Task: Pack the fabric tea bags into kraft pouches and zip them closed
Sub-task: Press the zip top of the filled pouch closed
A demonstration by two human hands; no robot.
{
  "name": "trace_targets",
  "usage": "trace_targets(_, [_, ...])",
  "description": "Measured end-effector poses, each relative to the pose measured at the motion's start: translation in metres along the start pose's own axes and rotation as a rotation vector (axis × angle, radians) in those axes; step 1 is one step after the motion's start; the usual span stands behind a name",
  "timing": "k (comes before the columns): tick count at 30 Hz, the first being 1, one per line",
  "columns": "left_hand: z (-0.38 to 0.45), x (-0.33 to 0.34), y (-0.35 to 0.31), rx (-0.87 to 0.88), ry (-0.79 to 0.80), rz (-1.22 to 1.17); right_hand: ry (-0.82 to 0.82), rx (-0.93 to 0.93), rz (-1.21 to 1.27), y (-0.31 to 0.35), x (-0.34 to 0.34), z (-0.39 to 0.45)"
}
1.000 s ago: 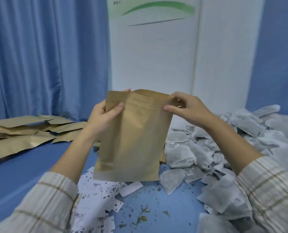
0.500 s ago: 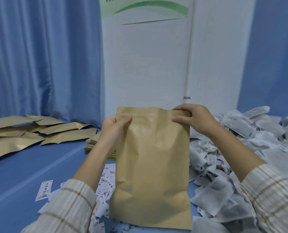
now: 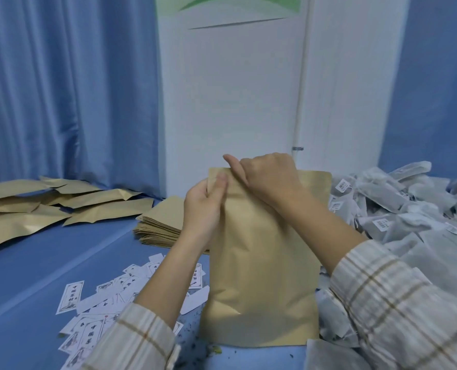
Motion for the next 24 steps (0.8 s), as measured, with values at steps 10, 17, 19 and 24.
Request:
trace_targets(10, [-0.007,-0.011,-0.012,0.133,-0.235,0.319,0.383,0.063,0.616,0.002,0.030,-0.007])
trace_targets(17, [-0.001,-0.010,-0.001,0.111,-0.075,0.118,0.547,0.123,0.924,-0.008,0.031,-0.003])
trace_targets(19, [0.000,-0.008,0.003,0.060,-0.033,0.073,0.562,0.162,0.927,-0.010,0.033,-0.001])
trace_targets(24, [0.002,-0.011,0.001,0.088,-0.063,0.047,0.584,0.109,0.888,-0.003,0.030,-0.002])
Point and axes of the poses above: each hand's wrist, its own z-axis towards the middle knuckle, its own x-axis out of the palm, y = z × x, the point moved 7 cm from there along z, towards the middle knuckle, and after that the axes turned 3 degrees about -y, right-handed, at the moved point
